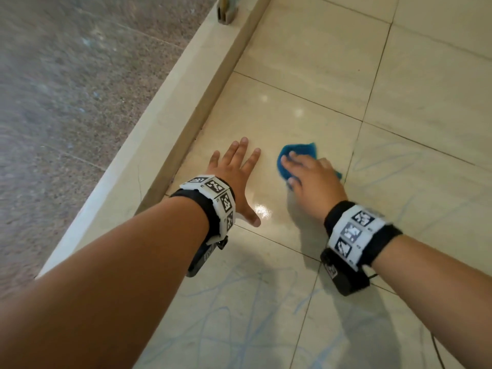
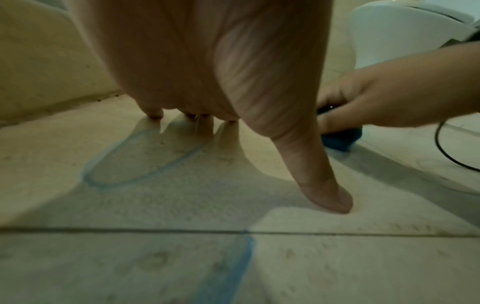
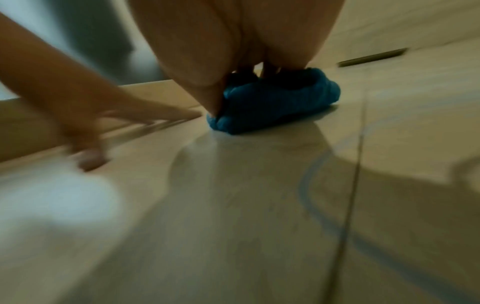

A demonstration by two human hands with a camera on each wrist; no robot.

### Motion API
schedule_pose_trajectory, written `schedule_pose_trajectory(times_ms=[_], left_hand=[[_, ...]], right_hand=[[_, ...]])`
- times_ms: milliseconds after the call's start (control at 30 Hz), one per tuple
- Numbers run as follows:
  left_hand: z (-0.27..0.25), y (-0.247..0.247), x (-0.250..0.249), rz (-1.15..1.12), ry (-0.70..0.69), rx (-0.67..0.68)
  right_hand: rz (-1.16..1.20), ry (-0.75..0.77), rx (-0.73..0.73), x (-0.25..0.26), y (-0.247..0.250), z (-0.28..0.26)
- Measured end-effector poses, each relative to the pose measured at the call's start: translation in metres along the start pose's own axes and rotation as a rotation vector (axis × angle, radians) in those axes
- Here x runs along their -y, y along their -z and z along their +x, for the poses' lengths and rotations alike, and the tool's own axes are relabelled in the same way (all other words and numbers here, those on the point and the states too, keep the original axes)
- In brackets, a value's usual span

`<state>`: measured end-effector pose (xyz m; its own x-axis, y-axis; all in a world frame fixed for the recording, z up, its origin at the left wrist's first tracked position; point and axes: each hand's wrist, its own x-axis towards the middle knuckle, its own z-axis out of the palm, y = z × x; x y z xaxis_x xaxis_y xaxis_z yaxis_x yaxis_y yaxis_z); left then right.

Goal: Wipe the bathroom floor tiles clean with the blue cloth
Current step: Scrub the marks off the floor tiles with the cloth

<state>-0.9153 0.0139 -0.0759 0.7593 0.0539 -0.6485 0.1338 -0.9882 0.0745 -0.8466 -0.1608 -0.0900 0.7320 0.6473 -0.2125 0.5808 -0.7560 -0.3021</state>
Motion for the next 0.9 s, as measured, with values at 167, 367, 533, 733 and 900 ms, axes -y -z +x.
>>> schedule_pose_trajectory(times_ms=[167,367,533,733,900], left_hand=[[0.0,-0.001,-0.001,0.01,-0.001,-0.012],[0.0,-0.001,0.001,-0.005,-0.001,0.002],[0.001,-0.002,0.001,0.004,0.004,-0.003],[0.001,-0.002,0.001,0.005,0.0,-0.002],[0.001,-0.002,0.001,0.023,0.007,-0.01]], right_hand=[[-0.002,0.417,0.095,0.002,-0.006,-0.023],[-0.091,-0.136,0.041,-0.063,0.021,0.006],[-0.087,0.273,0.176,-0.018,0.008,-0.042],[-0.079,-0.198,0.044,-0.07,0.022,0.007],[-0.016,0.252,0.221,0.0,0.01,-0.037]])
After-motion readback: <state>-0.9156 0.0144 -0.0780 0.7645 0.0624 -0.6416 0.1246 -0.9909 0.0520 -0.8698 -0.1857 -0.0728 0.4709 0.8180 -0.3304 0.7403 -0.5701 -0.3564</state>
